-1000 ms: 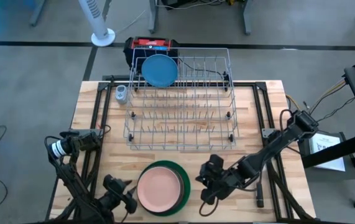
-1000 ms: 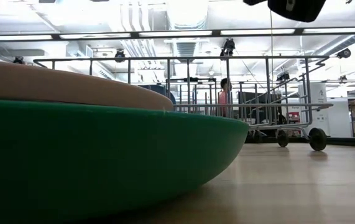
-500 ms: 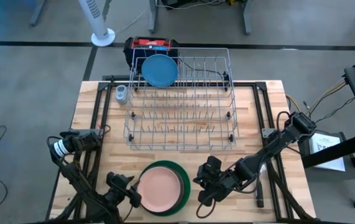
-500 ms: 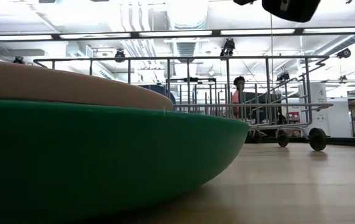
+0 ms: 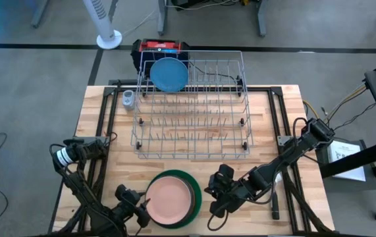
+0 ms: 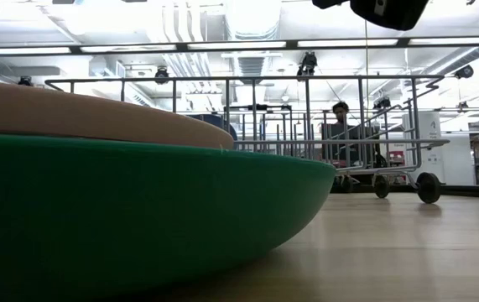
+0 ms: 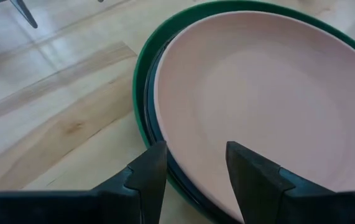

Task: Sort dishes
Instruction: Put the light pink plate into the dish rack

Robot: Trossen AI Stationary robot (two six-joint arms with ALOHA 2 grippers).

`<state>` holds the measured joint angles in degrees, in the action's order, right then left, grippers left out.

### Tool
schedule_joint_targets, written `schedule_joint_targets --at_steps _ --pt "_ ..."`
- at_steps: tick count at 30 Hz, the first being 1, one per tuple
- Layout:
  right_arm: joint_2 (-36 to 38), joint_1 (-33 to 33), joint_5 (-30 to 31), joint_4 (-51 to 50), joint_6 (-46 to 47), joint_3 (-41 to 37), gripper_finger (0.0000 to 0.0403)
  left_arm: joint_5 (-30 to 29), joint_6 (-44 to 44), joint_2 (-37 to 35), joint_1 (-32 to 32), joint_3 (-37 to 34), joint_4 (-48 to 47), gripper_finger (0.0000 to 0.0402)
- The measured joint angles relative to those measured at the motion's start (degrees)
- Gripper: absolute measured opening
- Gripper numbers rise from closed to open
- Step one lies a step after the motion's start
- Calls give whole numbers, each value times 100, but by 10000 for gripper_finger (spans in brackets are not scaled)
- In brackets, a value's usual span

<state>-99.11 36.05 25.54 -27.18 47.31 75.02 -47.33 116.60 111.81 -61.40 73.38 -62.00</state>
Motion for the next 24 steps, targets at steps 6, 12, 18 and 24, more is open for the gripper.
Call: schedule_joint_targets --at_steps 6,12,18,24 --pt "0 4 0 0 -73 0 0 24 96 0 9 0 3 155" --pt "0 4 0 -2 -184 -2 0 31 111 55 153 -2 2 155" --pt "0 4 0 -2 -239 -2 0 37 -47 57 349 -4 -71 155" --pt "0 4 0 -2 -340 -7 0 292 -63 57 432 -65 -144 155"
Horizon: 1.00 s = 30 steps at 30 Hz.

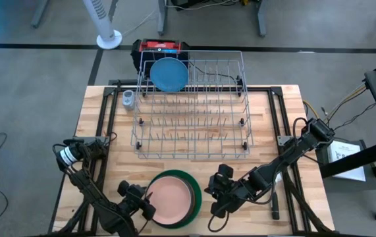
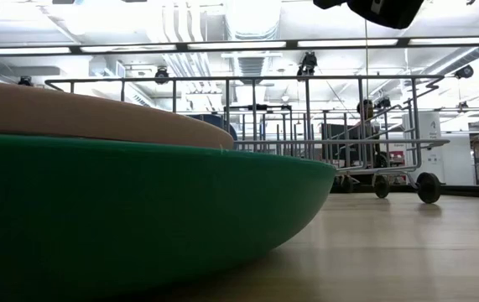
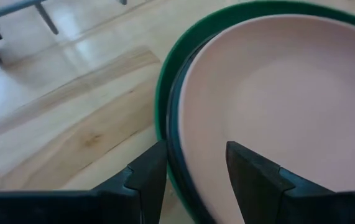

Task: Sort dishes
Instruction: Put the light pink plate into the dish rack

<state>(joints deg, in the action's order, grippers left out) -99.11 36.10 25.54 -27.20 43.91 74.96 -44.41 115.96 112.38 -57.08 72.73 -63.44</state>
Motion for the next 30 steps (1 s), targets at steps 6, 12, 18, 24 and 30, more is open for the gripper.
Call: schedule_joint_targets --at_steps 6,12,18,24,30 --pt "0 0 0 0 -82 0 0 9 -2 2 0 -193 335 155" --pt "0 0 0 0 -112 -4 0 9 -48 2 0 -291 444 155" --pt "0 0 0 0 -112 -11 0 3 -102 2 0 -300 444 130" --pt "0 0 0 0 -112 -15 0 -18 -98 2 3 -300 432 51" --pt "0 0 2 0 -112 -17 0 -113 50 2 13 -300 381 6"
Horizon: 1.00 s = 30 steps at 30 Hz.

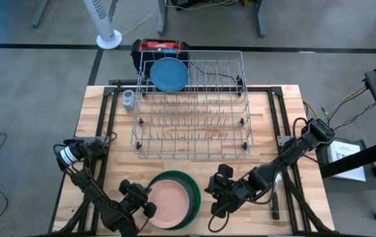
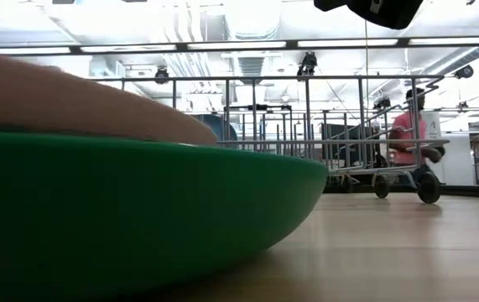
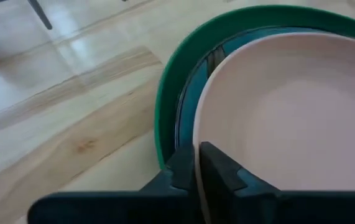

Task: Sort dishes
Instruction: Put the light pink plate into the dish rack

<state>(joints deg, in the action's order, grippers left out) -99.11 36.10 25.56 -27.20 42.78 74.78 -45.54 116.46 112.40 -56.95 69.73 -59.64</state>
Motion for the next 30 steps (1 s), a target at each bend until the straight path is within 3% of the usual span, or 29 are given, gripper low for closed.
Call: schedule_joint_targets --at_steps 13,30 --pt "0 0 0 0 -31 0 0 -209 367 0 -7 338 -767 5" --pt "0 -51 -52 521 -588 -4 2 -1411 65 4 2 1289 -2116 5"
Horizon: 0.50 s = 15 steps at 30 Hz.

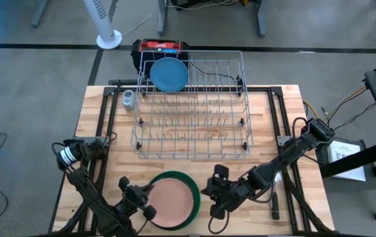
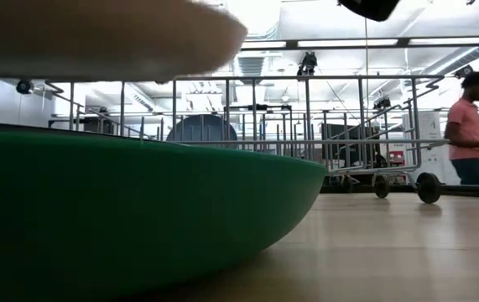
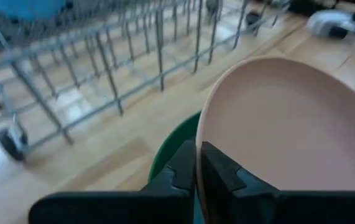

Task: Sort dishes
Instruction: Put the light pink plate into the dish rack

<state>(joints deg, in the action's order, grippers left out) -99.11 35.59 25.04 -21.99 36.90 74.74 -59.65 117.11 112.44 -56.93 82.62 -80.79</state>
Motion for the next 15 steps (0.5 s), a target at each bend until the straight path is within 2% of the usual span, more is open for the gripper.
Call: schedule_joint_targets --at_steps 4,10,15 --pt "0 -74 -237 440 -358 0 28 -591 -405 0 22 117 -32 5" --pt "0 -135 -261 808 -785 0 105 -1355 -1213 0 111 311 -42 5" --pt "0 -224 -259 816 -646 0 169 -1461 -1830 0 255 500 -32 5"
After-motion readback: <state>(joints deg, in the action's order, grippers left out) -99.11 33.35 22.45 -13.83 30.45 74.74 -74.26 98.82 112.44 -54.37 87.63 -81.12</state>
